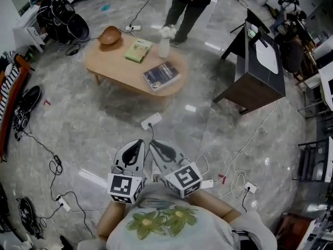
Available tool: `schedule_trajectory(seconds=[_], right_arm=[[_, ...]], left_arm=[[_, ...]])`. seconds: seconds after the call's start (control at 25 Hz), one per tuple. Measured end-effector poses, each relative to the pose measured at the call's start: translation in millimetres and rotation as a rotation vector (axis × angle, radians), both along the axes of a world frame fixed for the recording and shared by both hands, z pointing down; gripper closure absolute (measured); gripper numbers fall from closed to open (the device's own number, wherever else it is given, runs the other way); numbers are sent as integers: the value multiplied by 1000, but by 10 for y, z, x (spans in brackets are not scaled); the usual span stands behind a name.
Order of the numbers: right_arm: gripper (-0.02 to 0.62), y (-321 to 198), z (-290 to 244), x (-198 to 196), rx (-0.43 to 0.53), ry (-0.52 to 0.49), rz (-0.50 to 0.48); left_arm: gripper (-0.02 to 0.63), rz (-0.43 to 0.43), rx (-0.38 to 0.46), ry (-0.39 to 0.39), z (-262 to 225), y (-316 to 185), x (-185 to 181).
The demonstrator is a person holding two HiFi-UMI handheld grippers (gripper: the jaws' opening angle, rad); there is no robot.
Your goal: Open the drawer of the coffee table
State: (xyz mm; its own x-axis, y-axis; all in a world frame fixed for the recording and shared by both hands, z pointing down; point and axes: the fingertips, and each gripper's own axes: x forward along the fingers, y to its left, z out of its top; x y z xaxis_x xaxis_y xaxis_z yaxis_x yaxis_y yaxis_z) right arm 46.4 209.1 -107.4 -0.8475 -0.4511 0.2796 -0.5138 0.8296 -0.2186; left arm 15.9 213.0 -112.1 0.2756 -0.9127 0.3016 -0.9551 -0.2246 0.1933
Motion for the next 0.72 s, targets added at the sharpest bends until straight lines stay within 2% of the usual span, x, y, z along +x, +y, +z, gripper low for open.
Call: schedule_trajectory(seconds=[0.36, 0.72], right_arm=[[572, -427, 52, -253, -53, 12, 76], [572, -707, 212, -491, -104, 38, 77]], left_arm=[[597, 128, -16, -3, -2, -544, -147], [597, 176, -54, -5, 135, -863, -373]])
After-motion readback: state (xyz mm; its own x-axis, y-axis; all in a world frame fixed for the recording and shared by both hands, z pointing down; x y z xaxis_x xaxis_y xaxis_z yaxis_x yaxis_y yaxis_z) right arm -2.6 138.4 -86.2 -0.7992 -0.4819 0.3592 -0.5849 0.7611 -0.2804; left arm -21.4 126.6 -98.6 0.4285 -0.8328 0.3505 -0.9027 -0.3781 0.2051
